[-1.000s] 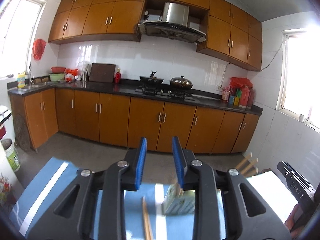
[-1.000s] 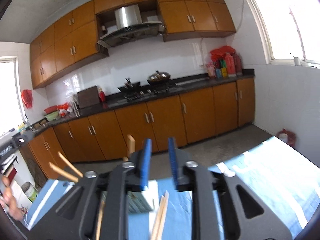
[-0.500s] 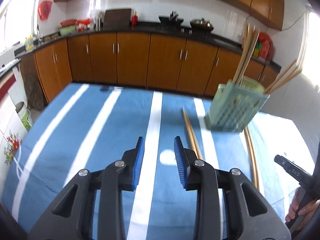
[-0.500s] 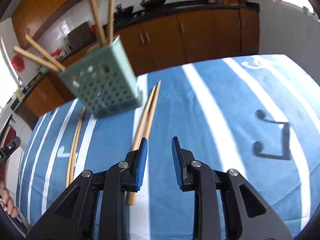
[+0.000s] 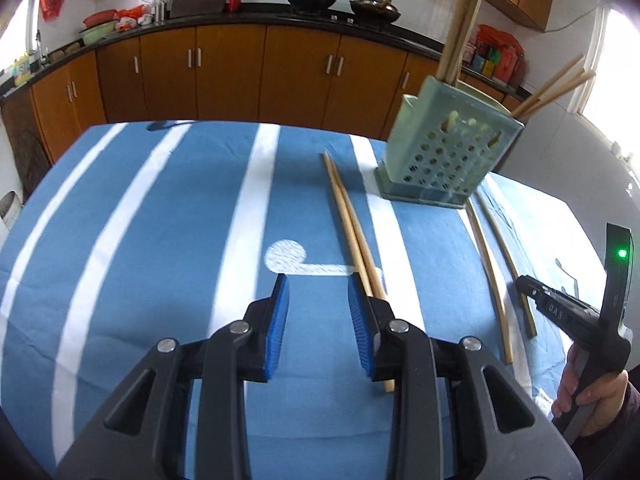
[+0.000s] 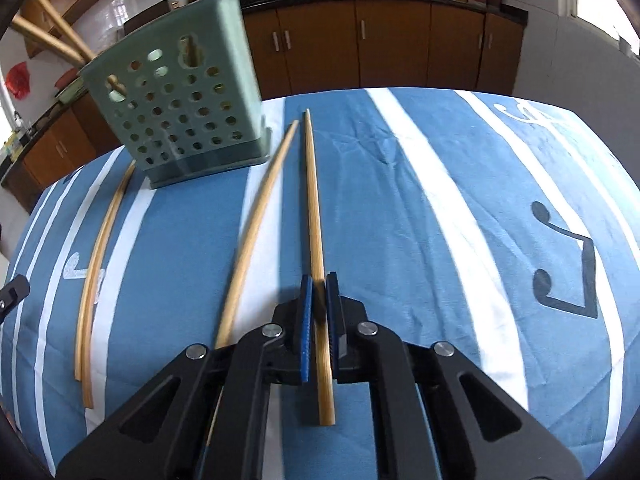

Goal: Organize utensils
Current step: 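Close the left gripper on a chopstick while the right gripper grasps another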

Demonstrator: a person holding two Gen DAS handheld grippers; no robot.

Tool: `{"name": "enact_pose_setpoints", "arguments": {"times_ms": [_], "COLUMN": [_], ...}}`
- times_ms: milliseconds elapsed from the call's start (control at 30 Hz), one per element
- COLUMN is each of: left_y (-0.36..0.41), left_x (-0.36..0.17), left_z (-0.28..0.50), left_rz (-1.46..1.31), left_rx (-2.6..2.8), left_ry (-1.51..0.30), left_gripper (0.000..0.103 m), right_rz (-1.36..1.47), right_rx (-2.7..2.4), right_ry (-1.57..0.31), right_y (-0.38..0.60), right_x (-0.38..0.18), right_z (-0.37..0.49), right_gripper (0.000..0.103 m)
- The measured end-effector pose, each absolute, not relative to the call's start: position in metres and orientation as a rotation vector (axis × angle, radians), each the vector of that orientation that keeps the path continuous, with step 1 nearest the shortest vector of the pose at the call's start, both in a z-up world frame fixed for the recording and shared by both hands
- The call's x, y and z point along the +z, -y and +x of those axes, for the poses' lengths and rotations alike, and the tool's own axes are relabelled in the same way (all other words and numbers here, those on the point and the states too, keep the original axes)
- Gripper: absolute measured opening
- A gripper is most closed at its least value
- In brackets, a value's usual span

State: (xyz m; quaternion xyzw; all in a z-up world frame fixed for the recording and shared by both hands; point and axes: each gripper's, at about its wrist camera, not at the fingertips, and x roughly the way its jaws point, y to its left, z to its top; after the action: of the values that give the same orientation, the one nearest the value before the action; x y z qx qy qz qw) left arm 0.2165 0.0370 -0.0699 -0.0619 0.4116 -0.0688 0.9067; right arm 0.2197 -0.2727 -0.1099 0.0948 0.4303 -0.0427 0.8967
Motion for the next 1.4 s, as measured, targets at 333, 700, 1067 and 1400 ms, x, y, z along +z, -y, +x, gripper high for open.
{"name": "enact_pose_setpoints", "arguments": {"times_ms": [333, 700, 1067, 1400], "left_y": [-0.001, 0.001, -0.046, -0.040], "left_x": [-0.100, -0.111, -0.111, -0.112], "left_z": [0.225, 0.236, 0.243, 0.242], "left_rz": [-0.106, -0.041, -0.015, -0.001], "left_rx": [-0.198, -0.102, -0.085, -0.091], "left_ry": [-0.946, -0.942, -0.923, -0.896], "left_gripper": [0.022, 0.008, 0.010, 0.017], "right_rz": [0.195, 0.157, 0.109, 0.104], "right_rx": [-0.126, -0.112, -0.064, -0.067], "right_ry": [-0.876, -0.872, -0.853, -0.856], "right_y": [0.294, 0.290, 0.287, 0.285], "right_x": [-0.112, -0.112, -0.113, -0.113], "right_z": [0.213, 0.213, 0.206, 0.206], "right_gripper": [0.008, 0.008, 0.008, 0.008]}}
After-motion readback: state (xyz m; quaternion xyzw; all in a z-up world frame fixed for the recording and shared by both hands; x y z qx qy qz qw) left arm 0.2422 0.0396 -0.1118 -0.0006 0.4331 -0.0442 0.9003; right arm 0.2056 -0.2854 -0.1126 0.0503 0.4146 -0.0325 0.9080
